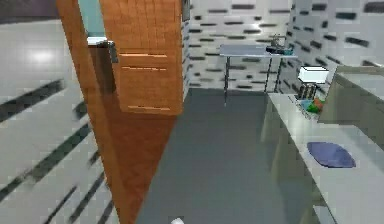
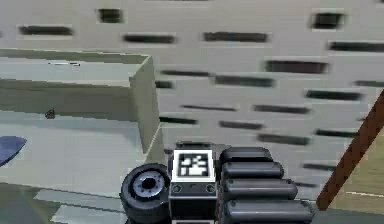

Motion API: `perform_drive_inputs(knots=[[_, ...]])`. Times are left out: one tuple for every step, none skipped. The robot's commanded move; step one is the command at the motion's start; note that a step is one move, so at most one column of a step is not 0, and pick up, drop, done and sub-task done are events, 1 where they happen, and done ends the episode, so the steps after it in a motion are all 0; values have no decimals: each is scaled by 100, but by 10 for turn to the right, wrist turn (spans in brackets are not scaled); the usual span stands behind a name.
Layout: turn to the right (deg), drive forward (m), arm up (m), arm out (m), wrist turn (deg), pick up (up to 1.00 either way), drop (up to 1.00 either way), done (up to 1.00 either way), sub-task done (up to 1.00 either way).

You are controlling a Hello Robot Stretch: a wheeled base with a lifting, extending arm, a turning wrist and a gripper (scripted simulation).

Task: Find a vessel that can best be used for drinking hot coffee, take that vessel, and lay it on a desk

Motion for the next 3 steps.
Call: perform_drive_inputs(knots=[[150, 0, 0, 0, 0, 0, 0, 0, 0], [0, 100, 0, 0, 0, 0, 0, 0, 0], [30, 0, 0, 0, 0, 0, 0, 0, 0]])
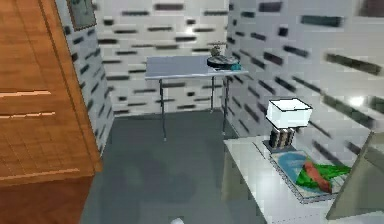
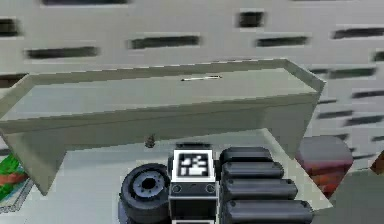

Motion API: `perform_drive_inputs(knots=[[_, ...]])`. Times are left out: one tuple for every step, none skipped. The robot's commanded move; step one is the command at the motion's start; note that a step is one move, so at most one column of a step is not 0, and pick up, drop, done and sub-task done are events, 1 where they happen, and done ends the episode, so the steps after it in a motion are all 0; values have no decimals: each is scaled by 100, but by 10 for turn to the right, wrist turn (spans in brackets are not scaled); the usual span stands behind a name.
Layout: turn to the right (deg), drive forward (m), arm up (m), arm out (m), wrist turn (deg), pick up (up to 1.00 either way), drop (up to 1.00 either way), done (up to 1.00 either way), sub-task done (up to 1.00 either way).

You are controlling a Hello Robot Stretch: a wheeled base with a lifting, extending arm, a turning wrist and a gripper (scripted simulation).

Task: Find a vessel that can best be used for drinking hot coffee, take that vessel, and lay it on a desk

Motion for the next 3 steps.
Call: perform_drive_inputs(knots=[[0, 30, 0, 0, 0, 0, 0, 0, 0], [450, 0, 0, 0, 0, 0, 0, 0, 0], [450, 0, 0, 0, 0, 0, 0, 0, 0]])
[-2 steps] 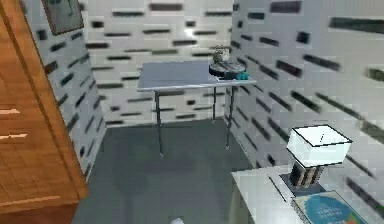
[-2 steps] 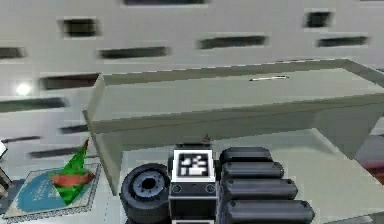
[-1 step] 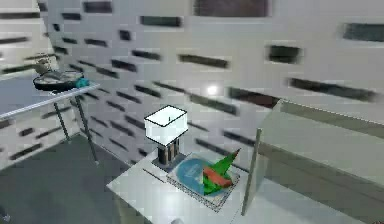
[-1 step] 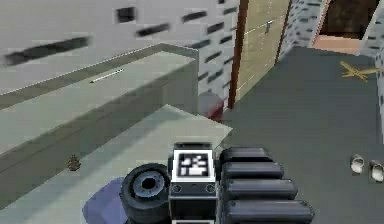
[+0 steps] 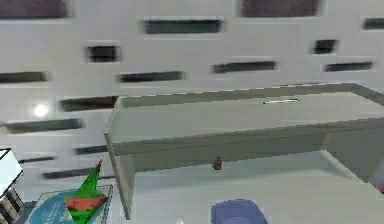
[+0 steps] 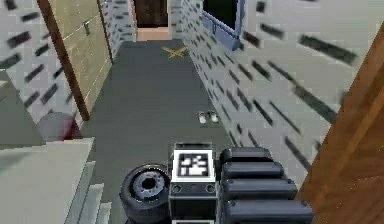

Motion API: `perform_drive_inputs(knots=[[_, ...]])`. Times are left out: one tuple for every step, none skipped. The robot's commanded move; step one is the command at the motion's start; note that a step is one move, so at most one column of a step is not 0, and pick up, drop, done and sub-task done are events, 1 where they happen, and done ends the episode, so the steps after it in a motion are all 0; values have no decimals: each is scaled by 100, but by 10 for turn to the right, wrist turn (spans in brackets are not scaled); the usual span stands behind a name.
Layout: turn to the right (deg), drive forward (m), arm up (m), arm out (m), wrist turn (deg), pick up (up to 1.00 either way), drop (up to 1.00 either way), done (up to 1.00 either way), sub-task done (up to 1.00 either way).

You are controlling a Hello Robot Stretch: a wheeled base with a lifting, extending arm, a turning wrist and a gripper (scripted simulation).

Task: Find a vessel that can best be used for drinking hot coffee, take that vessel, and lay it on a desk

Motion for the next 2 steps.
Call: perform_drive_inputs(knots=[[450, 0, 0, 0, 0, 0, 0, 0, 0], [180, 0, 0, 0, 0, 0, 0, 0, 0]])
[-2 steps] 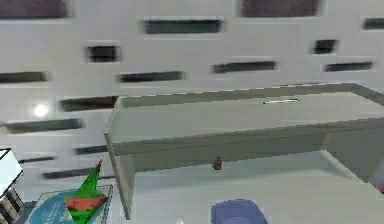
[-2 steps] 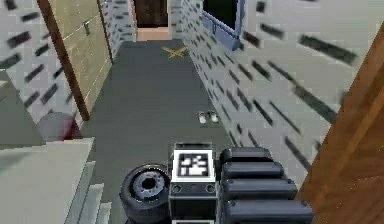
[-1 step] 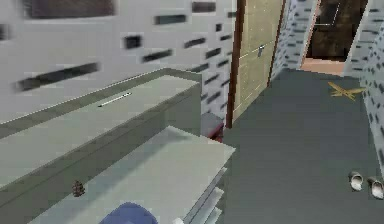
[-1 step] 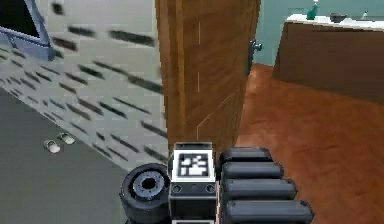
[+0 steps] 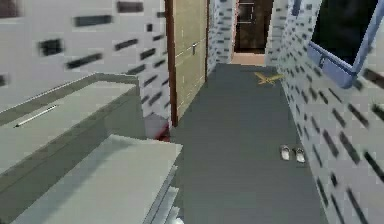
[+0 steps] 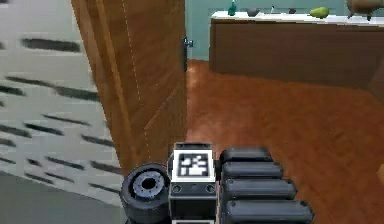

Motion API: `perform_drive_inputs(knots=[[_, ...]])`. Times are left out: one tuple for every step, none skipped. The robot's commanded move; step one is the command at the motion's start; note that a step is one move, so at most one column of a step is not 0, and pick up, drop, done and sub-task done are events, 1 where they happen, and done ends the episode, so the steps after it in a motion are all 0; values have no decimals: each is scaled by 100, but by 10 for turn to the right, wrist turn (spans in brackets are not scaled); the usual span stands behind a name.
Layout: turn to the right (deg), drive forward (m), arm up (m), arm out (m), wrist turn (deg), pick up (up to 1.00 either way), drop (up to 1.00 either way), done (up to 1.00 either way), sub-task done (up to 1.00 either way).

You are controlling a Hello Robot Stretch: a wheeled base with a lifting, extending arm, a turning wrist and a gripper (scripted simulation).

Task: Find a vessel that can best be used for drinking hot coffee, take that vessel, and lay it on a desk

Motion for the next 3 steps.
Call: perform_drive_inputs(knots=[[-450, 0, 0, 0, 0, 0, 0, 0, 0], [-450, 0, 0, 0, 0, 0, 0, 0, 0], [-450, 0, 0, 0, 0, 0, 0, 0, 0]])
